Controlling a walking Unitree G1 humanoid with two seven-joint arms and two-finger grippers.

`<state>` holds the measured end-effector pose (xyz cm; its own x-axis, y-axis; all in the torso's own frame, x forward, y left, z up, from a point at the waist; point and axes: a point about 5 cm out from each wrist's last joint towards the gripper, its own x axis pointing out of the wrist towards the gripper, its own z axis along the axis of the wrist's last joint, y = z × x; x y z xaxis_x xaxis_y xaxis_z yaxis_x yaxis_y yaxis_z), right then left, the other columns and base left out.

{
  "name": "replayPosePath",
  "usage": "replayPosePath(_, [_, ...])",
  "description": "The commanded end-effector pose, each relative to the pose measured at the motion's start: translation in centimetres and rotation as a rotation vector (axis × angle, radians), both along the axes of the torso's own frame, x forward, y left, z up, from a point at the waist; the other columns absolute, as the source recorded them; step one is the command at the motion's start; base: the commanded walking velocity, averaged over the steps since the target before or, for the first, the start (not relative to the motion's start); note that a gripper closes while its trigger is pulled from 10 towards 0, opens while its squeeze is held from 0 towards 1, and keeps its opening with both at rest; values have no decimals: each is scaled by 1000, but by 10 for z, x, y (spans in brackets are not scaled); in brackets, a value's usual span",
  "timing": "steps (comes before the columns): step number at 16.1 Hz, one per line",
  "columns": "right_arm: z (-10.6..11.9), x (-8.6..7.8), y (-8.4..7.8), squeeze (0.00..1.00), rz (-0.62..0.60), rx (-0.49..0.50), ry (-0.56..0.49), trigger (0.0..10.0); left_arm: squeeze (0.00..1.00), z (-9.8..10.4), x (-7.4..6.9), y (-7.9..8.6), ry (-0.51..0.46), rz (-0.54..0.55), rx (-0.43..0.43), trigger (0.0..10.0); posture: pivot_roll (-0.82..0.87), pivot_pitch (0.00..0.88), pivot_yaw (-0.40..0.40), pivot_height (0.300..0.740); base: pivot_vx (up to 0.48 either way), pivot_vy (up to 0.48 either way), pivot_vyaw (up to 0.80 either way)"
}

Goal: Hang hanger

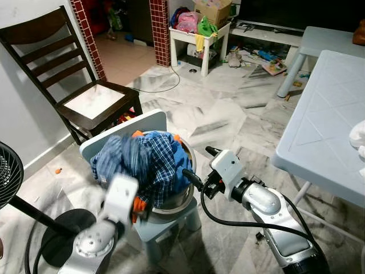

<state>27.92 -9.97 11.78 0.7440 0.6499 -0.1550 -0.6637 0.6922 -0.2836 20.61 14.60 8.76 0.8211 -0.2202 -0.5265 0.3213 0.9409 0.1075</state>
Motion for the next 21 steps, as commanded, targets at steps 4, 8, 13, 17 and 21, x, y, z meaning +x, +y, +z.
replayPosePath(4, [3,3,2,0,6,-1,-17,10000,1000,16,17,-4,-122,36,-33,10000,-7,47,32,740,0,0,0])
replayPosePath(8, [3,8,7,0,37,0,-18,10000,1000,4,1,-4,31,-40,-54,10000,40,26,-5,740,0,0,0])
replayPosePath(13, [10,24,18,0,73,1,-44,10000,1000,-10,-17,6,40,-267,208,10000,69,0,-25,740,0,0,0])
replayPosePath(17, [6,23,14,0,93,-16,-45,10000,1000,-15,-22,-8,128,-341,120,10000,47,0,-41,740,0,0,0])
replayPosePath(21, [4,26,9,0,86,-29,-43,10000,302,-21,-14,17,-80,97,48,10000,46,0,-43,740,0,0,0])
